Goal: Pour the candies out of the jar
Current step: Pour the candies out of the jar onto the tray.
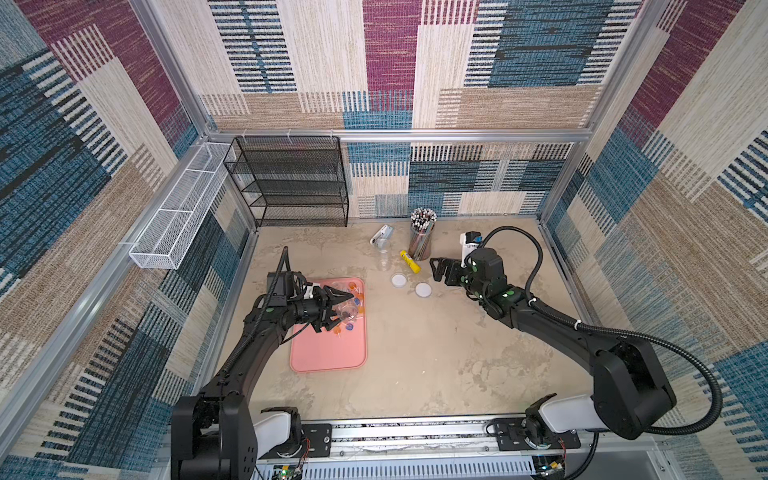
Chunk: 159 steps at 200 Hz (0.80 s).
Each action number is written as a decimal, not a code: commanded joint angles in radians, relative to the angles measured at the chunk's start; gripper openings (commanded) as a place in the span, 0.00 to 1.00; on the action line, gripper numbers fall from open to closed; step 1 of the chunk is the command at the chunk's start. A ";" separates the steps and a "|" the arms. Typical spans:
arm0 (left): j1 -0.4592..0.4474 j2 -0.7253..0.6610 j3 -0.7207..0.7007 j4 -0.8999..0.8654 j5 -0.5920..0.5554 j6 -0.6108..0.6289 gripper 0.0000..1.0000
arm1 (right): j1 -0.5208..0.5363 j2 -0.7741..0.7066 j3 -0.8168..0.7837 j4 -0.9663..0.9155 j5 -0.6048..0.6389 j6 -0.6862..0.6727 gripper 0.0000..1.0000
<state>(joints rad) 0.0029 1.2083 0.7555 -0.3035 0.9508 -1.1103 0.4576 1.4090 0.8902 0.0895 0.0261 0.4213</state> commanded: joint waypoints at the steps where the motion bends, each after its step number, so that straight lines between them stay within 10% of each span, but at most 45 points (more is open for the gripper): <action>1: 0.012 -0.005 0.032 -0.040 0.013 0.139 0.00 | -0.002 -0.005 0.015 -0.008 -0.028 -0.004 1.00; 69: 0.026 -0.006 0.024 -0.055 -0.026 0.146 0.00 | -0.004 0.003 0.033 -0.031 -0.032 -0.009 1.00; 126: 0.025 -0.175 -0.390 0.632 -0.156 -0.754 0.00 | -0.004 0.052 0.054 -0.033 -0.065 0.007 1.00; 159: 0.026 -0.240 -0.476 0.607 -0.192 -0.848 0.00 | -0.004 0.069 0.073 -0.034 -0.074 0.008 1.00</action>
<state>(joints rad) 0.0284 0.9955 0.3012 0.1635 0.8093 -1.7535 0.4538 1.4704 0.9459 0.0395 -0.0349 0.4213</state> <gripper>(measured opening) 0.573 0.995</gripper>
